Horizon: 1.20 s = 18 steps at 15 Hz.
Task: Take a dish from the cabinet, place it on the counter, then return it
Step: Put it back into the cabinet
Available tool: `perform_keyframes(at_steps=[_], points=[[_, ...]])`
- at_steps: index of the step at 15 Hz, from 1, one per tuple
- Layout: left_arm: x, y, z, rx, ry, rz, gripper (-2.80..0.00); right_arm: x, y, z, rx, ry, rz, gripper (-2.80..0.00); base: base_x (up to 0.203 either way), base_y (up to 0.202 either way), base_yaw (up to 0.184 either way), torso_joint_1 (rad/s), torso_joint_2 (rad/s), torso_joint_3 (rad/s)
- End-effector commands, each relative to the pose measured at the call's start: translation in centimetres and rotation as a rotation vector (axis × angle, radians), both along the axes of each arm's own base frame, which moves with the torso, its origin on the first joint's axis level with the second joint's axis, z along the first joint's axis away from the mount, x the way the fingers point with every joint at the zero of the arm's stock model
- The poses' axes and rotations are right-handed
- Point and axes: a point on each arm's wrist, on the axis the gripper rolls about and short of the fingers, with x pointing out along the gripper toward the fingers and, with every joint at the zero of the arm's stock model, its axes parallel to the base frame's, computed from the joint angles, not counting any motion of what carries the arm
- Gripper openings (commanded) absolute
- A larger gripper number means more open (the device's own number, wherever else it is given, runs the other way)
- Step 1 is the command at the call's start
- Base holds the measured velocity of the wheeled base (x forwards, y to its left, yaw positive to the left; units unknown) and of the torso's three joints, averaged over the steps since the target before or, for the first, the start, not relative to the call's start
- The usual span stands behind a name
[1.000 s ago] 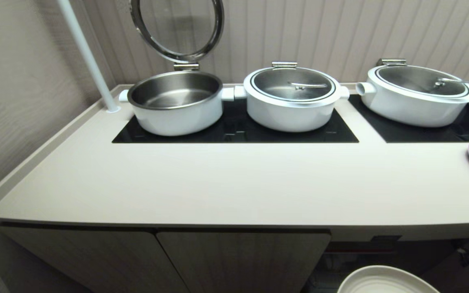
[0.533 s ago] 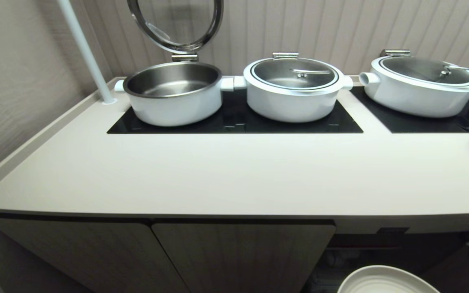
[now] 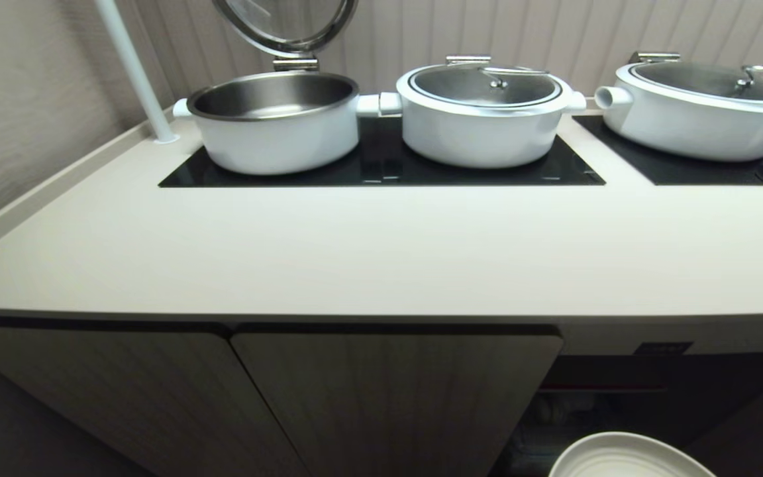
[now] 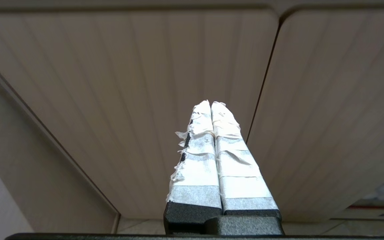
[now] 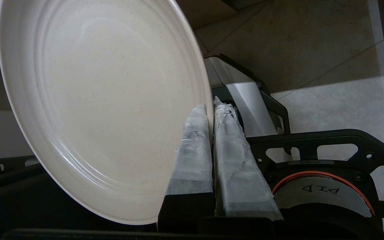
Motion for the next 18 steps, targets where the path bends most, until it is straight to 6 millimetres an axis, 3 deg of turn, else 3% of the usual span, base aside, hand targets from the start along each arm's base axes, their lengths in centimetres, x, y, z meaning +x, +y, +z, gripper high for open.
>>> perform_keyframes(at_steps=[1,18], points=[[0.00,0.00,0.00,-0.001,0.000,0.000,-2.80,0.00,0.00,-0.02,0.002,0.005,-0.003,-2.80,0.000,0.000,0.000,-0.245,0.54,0.287],[0.00,0.00,0.00,-0.001,0.000,0.000,-2.80,-0.01,0.00,-0.03,0.009,0.009,-0.011,-2.80,0.000,0.000,0.000,-0.205,0.50,0.287]])
